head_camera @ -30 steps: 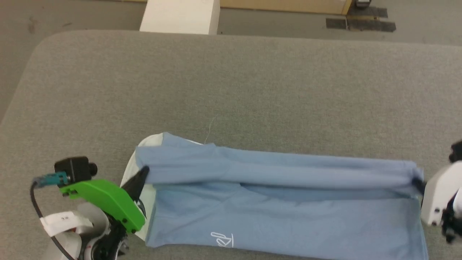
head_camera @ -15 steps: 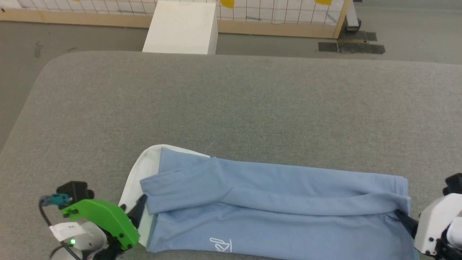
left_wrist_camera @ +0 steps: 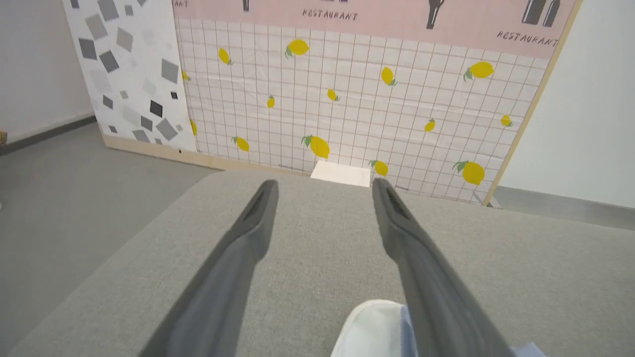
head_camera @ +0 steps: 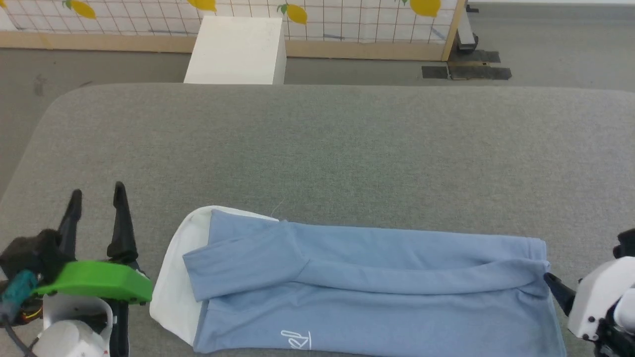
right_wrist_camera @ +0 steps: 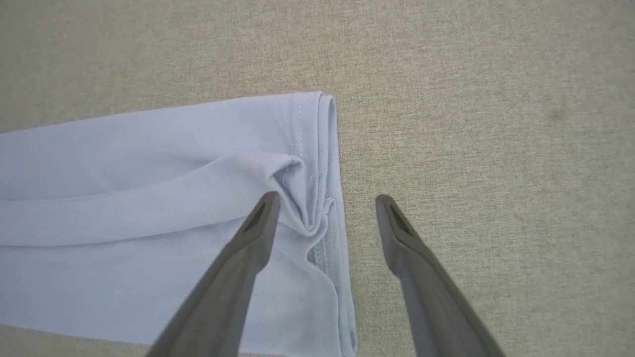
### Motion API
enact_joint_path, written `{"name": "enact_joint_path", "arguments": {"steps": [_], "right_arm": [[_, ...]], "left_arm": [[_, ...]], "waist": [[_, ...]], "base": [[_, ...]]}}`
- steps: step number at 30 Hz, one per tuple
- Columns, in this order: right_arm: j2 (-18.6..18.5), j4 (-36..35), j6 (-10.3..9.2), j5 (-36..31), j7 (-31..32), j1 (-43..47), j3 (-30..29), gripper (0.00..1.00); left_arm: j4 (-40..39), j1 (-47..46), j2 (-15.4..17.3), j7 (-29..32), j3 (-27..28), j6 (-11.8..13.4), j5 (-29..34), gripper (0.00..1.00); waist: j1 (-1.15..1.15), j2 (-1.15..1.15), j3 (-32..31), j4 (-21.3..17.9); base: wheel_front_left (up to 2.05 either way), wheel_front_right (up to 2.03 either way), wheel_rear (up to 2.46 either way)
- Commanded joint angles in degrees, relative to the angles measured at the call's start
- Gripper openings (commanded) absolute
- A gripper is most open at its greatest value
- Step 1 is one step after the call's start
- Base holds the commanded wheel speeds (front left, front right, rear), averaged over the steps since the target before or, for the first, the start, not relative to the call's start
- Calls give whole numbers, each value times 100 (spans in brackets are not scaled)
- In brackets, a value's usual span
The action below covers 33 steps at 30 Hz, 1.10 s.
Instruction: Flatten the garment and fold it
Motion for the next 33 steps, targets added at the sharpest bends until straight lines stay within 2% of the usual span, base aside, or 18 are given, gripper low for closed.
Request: {"name": "enact_joint_path", "arguments": {"steps": [1, 5, 9, 14, 15, 16, 17, 23, 28, 33], "right_arm": [[51, 110, -9, -104, -84, -142, 53, 100], [135, 484, -9, -304, -361, -328, 115, 100], [108, 1004, -9, -452, -395, -399, 202, 100], [-1, 1352, -9, -377, -327, -443, 371, 100], [-29, 1408, -9, -331, -283, -454, 396, 42], [-59, 1429, -9, -298, -275, -463, 426, 12], [-85, 1453, -9, -222, -260, -477, 432, 0], [-509, 1420, -9, 30, -123, -544, 259, 0], [-1114, 1514, -9, -77, 6, -614, -373, 0], [-1428, 1819, -9, -480, 11, -753, -1067, 0]], "left_arm": [[51, -56, -45, -357, 19, -35, 162, 100], [133, -116, -142, -856, 37, -119, 620, 100], [-163, -145, -502, -903, 258, -326, 1135, 100], [-242, 7, -864, -905, 470, -604, 1413, 100], [-242, 18, -925, -906, 518, -649, 1461, 100], [-240, 23, -976, -906, 559, -683, 1491, 100], [-224, 33, -1029, -906, 605, -720, 1531, 100], [-139, 58, -1228, -906, 788, -907, 1686, 100], [-55, 76, -1367, -907, 912, -1005, 1791, 100], [11, 83, -1462, -907, 977, -1118, 1841, 100]], "waist": [[1, 0, 113, 3], [1, 0, 288, 58], [1, 0, 453, 116], [1, 0, 528, 129], [1, 0, 539, 131], [1, 0, 548, 132], [1, 0, 558, 133], [1, 0, 571, 139], [1, 0, 584, 164], [1, 0, 617, 192]], "base": [[0, 0, 0], [0, 0, 0], [0, 0, 0], [0, 0, 0], [0, 0, 0], [0, 0, 0], [0, 0, 0], [0, 0, 0], [0, 0, 0], [0, 0, 0]]}}
